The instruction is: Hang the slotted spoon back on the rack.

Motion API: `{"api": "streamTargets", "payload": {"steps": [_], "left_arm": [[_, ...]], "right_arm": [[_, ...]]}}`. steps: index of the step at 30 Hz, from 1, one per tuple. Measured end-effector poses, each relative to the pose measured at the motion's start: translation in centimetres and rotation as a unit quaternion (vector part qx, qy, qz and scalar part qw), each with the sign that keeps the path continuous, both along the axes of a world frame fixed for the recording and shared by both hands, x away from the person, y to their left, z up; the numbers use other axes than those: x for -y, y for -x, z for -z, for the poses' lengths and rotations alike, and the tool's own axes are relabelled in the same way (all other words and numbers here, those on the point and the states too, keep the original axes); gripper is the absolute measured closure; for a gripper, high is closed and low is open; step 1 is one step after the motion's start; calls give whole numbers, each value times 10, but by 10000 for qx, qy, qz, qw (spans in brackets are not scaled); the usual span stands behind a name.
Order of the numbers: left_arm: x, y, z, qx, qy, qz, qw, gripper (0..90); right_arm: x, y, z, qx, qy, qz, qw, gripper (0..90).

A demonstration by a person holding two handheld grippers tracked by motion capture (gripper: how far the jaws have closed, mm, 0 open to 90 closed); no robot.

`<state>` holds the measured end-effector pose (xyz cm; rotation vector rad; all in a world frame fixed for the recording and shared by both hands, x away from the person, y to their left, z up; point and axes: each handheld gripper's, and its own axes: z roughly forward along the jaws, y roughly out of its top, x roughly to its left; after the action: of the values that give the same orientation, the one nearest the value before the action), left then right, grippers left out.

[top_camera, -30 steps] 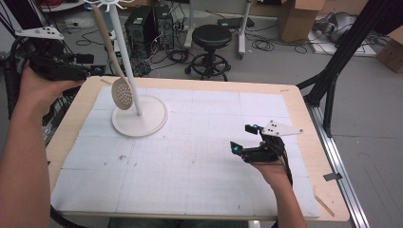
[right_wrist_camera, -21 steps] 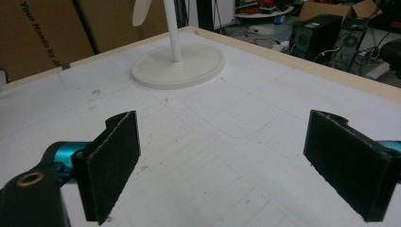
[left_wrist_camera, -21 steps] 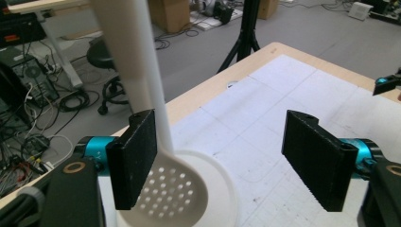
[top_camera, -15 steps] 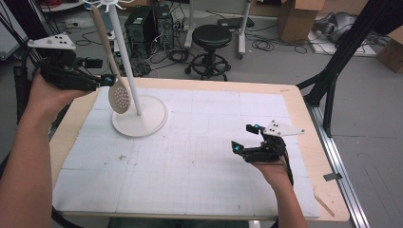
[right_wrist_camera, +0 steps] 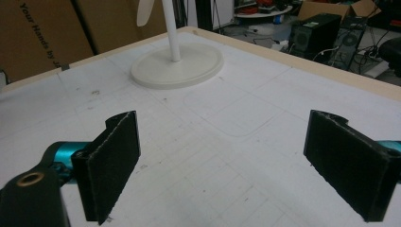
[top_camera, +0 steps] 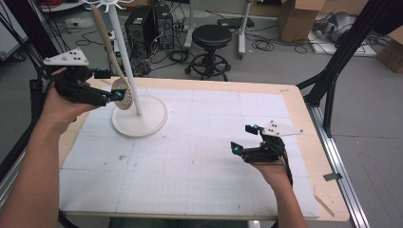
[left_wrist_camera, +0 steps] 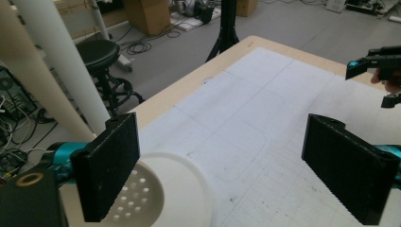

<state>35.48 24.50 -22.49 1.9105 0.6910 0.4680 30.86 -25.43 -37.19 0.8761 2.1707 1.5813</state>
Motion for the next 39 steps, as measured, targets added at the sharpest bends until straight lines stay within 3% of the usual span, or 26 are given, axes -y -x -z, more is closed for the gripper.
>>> {"api": "streamTargets", "payload": {"steps": [11,20,29,32,37,39], "left_arm": [[6,12,33,24,45,310,9995,68],[6,21,70,-91,389,455,9982,29],[14,31,96,-59,354,644,9973,17],[16,35,108,-31,393,652,9971,17],[17,39,125,-63,638,695,9955,17],[18,39,127,-57,535,616,9967,17]], "right_arm": [[1,0,2,-14,-6,20,10000,106],[0,-1,4,-72,40,40,10000,106],[-1,-3,6,-91,113,41,9999,106],[-1,-2,7,-85,128,18,9999,106],[0,-2,8,-95,130,12,9999,106],[0,-2,9,-115,113,21,9999,106]]}}
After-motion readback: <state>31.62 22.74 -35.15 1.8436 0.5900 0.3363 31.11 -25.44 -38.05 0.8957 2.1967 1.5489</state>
